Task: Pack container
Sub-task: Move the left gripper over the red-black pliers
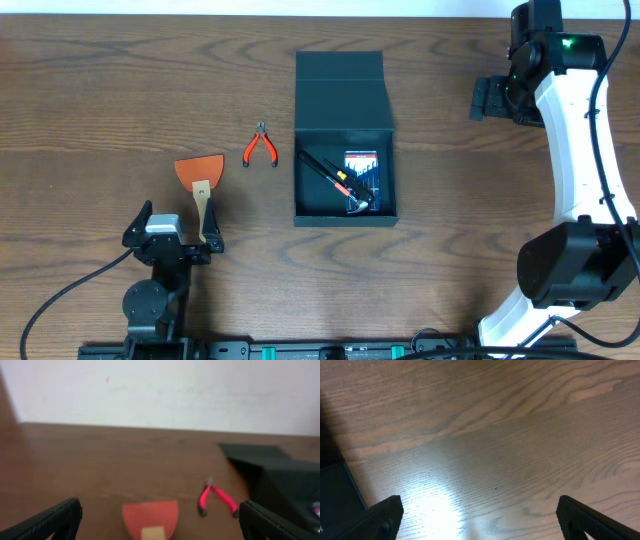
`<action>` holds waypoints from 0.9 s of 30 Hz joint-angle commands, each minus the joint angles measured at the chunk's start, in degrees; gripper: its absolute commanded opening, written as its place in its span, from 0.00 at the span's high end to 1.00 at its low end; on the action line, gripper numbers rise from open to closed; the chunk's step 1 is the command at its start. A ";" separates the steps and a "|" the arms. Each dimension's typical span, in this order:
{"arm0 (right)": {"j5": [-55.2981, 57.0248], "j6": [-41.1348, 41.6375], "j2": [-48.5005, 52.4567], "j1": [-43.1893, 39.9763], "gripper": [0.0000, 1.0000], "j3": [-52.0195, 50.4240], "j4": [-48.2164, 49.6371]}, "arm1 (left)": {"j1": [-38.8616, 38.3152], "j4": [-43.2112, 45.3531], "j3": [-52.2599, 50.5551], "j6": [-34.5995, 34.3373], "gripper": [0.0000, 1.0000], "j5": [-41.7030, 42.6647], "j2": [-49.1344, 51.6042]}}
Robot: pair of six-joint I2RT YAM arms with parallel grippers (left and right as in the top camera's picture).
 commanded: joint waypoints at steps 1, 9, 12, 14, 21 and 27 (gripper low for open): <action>0.00 0.42 -0.02 -0.26 0.01 -0.35 -0.09 | 0.15 1.09 1.70 -2.34 0.01 4.96 0.37; 0.00 0.42 -0.02 -0.26 0.01 -0.35 -0.09 | 0.15 -11.82 26.43 -0.66 0.02 7.15 18.32; 0.00 0.42 -0.02 -0.26 0.01 -0.35 -0.09 | 0.13 -18.51 39.63 0.24 0.01 9.16 31.58; 0.00 0.42 -0.02 -0.26 0.01 -0.35 -0.09 | 0.15 -25.40 48.68 1.29 0.01 11.26 41.03; 0.00 0.42 -0.02 -0.26 0.01 -0.35 -0.09 | 0.13 -52.11 74.18 4.04 0.01 11.37 73.96; 0.00 0.42 -0.02 -0.26 0.01 -0.35 -0.09 | 0.15 -52.46 77.92 -1.07 0.02 11.82 89.53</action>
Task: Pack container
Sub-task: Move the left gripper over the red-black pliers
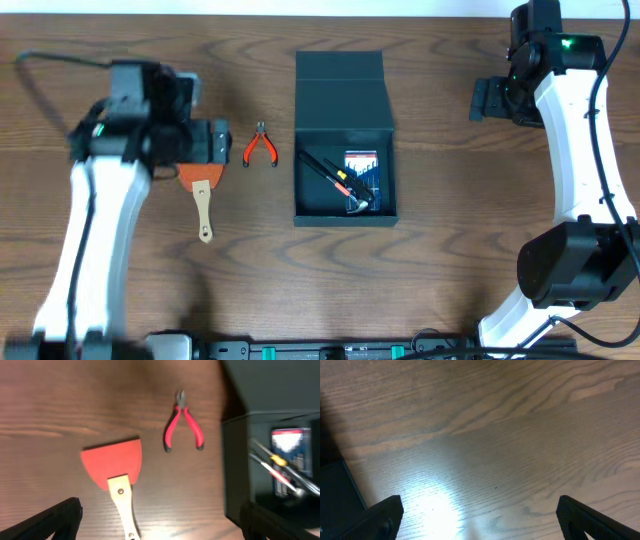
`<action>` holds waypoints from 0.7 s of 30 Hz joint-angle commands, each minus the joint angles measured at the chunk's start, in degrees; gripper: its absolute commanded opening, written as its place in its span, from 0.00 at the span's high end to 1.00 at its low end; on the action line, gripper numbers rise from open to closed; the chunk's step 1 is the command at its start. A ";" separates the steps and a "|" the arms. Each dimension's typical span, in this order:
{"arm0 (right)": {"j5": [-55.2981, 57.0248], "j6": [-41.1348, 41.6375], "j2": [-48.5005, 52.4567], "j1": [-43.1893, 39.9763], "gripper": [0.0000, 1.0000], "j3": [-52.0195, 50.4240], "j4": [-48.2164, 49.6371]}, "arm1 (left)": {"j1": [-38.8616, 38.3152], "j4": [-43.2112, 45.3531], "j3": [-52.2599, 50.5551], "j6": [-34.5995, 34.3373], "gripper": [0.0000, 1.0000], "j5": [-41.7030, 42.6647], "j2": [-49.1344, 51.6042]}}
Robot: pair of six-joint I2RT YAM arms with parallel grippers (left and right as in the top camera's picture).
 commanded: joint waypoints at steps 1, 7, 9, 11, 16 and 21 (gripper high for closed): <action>0.07 0.39 -0.02 -0.24 0.01 -0.02 -0.07 | 0.15 0.02 1.40 -4.44 0.02 1.46 5.53; 0.07 0.39 -0.02 -0.24 0.01 -0.02 -0.07 | 0.13 3.04 1.40 -3.96 0.02 8.94 10.91; 0.07 0.39 -0.02 -0.24 0.01 -0.02 -0.07 | 0.04 5.18 1.40 -2.54 0.02 9.55 11.50; 0.07 0.39 -0.02 -0.24 0.01 -0.02 -0.07 | -0.57 6.16 1.40 2.03 0.02 9.51 11.52; 0.07 0.39 -0.02 -0.24 0.01 -0.02 -0.07 | -5.62 7.48 1.57 6.64 0.01 1.11 11.67; 0.07 0.39 -0.02 -0.24 0.01 -0.02 -0.04 | -10.51 8.61 2.75 7.61 0.01 -7.48 13.51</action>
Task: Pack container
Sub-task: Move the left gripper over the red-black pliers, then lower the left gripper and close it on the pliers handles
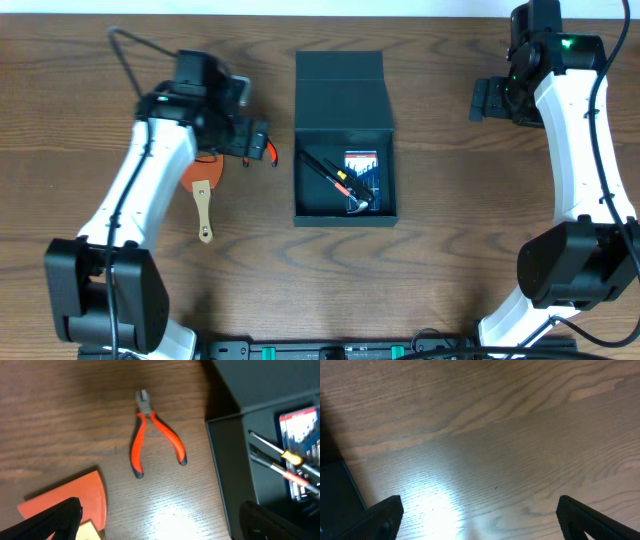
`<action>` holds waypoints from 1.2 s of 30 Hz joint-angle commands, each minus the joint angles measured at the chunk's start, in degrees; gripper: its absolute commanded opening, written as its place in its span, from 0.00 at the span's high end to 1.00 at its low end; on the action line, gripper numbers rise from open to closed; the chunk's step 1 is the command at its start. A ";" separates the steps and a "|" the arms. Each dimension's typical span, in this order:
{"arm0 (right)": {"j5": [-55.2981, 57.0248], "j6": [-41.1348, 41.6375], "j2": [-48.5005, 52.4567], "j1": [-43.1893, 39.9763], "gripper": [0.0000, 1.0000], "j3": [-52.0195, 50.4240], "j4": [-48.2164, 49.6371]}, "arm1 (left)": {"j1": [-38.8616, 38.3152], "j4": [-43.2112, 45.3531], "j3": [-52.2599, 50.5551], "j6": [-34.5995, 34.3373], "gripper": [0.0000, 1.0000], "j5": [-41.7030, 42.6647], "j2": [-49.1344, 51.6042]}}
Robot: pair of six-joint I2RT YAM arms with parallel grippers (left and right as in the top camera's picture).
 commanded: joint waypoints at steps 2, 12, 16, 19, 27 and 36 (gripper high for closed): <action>0.07 0.42 -0.02 -0.26 0.01 -0.02 -0.04 | -2.12 0.11 3.48 2.34 0.02 -7.89 3.28; 0.07 0.42 -0.02 -0.26 0.01 -0.02 -0.07 | 0.66 -1.27 7.45 0.87 0.01 -7.89 13.20; 0.07 0.42 -0.02 -0.26 0.01 -0.02 -0.07 | 0.96 -1.29 7.45 3.82 0.01 -7.87 16.22; 0.07 0.42 -0.02 -0.20 0.01 -0.02 -0.07 | 0.96 -0.76 7.45 5.22 0.01 -7.80 17.88; 0.07 0.42 -0.02 -0.37 0.01 -0.02 -0.07 | 0.96 0.31 7.45 7.06 0.01 -7.63 19.02; 0.07 0.42 -0.02 -0.26 0.01 -0.02 -0.07 | 0.90 1.09 7.45 7.93 0.01 -7.65 20.04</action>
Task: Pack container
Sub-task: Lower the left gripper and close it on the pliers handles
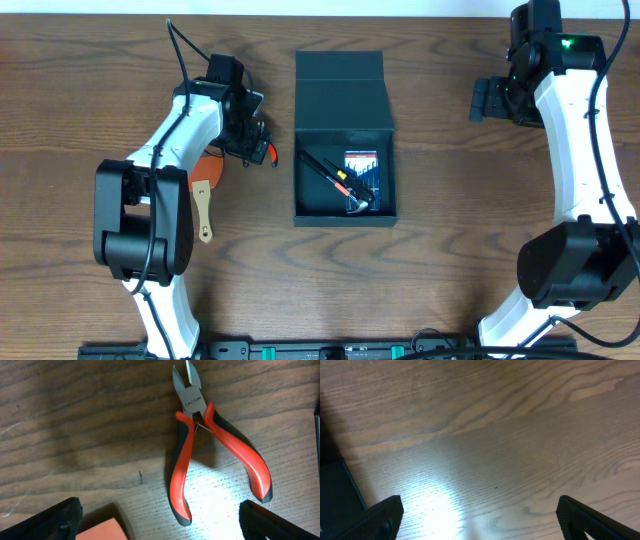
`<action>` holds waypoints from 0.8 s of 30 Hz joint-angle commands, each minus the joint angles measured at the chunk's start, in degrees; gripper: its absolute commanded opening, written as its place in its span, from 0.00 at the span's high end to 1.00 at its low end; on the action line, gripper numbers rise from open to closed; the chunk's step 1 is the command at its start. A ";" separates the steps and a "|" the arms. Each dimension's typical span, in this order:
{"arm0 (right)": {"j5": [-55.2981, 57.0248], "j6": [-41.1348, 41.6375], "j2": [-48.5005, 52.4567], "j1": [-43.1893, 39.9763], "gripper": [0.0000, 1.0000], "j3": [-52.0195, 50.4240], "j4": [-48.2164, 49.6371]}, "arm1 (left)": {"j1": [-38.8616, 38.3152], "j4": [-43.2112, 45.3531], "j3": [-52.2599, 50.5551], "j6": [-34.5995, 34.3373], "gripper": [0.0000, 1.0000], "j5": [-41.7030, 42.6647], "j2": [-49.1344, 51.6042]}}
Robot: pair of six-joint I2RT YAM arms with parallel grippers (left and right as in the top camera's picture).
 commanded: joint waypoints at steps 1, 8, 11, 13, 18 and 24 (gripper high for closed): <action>0.07 0.42 -0.02 -0.26 0.01 -0.02 -0.07 | 0.04 0.09 1.14 0.72 0.01 -0.26 1.64; 0.07 0.42 -0.02 -0.26 0.01 -0.02 -0.07 | 0.04 0.50 1.14 -0.15 0.02 -0.26 3.78; 0.07 0.42 -0.02 -0.24 0.01 -0.02 -0.07 | 0.04 1.25 1.14 -0.13 0.02 -0.22 3.80; 0.07 0.42 -0.02 -0.24 0.01 -0.02 -0.07 | 0.04 2.10 1.14 -0.09 0.01 1.05 3.80; 0.07 0.42 -0.02 -0.26 0.01 -0.02 -0.07 | -0.09 4.20 1.14 -0.13 0.01 4.48 3.82; 0.07 0.42 -0.02 -0.24 0.01 -0.02 -0.07 | -0.22 4.55 1.14 -0.11 0.01 4.00 4.37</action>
